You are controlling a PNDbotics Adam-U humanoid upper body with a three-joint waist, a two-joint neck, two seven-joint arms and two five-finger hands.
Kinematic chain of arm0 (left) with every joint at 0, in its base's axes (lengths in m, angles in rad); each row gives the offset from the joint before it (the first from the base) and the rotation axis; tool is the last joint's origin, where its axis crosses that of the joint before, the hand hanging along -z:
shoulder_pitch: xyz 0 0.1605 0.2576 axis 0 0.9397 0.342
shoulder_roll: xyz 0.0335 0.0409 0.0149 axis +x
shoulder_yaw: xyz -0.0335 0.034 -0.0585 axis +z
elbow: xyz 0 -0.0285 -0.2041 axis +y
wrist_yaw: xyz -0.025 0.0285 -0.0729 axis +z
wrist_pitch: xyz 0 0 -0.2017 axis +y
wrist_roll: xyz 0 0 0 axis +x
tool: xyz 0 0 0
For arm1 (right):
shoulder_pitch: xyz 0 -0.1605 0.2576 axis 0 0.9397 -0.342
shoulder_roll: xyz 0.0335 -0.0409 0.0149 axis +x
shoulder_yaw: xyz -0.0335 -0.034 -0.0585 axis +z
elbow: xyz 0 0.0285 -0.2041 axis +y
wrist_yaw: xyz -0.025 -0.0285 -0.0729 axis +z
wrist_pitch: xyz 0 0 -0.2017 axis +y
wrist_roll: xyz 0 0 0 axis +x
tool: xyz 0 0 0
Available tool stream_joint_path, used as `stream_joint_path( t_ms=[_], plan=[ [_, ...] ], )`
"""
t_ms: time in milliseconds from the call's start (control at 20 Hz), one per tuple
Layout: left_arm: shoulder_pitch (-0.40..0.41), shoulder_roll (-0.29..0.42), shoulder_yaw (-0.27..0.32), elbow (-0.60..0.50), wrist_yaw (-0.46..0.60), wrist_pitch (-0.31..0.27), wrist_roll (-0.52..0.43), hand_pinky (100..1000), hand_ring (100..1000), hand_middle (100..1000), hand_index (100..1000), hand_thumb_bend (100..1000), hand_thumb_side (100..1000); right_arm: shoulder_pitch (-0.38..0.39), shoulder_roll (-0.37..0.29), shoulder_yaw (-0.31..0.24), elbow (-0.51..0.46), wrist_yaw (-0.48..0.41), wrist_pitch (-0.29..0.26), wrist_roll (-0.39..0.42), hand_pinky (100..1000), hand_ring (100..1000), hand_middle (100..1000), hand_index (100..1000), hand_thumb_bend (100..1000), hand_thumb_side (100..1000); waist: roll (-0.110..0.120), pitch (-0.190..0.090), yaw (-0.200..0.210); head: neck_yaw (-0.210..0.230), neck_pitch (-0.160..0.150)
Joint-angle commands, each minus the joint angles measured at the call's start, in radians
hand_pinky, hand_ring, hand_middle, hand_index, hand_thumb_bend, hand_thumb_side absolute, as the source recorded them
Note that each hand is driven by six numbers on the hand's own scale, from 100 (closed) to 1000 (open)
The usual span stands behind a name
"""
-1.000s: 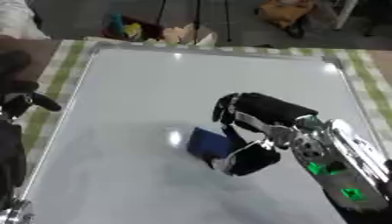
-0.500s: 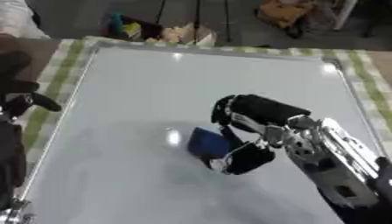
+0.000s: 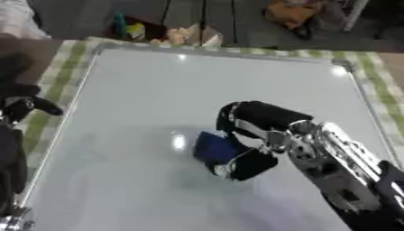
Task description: Wipe the whiteboard clean with a brush.
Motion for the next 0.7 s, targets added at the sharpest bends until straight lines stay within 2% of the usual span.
stream_joint_path(
  t_ms=[50, 700],
  plan=[
    [-0.007, 0.004, -0.005, -0.018, 0.003, -0.001, -0.003, 454, 892, 784, 622, 100, 983, -0.01, -0.006, -0.005, -0.001, 0.006, 0.099, 0.09, 707, 775, 737, 202, 284, 436, 0.003, -0.018, -0.001, -0.002, -0.006],
    [-0.009, 0.004, -0.006, -0.018, 0.003, -0.002, -0.003, 454, 892, 785, 622, 100, 982, -0.001, 0.0, -0.003, 0.016, 0.002, 0.108, 0.079, 697, 768, 720, 198, 273, 436, 0.007, -0.014, -0.002, -0.003, -0.009]
  ],
)
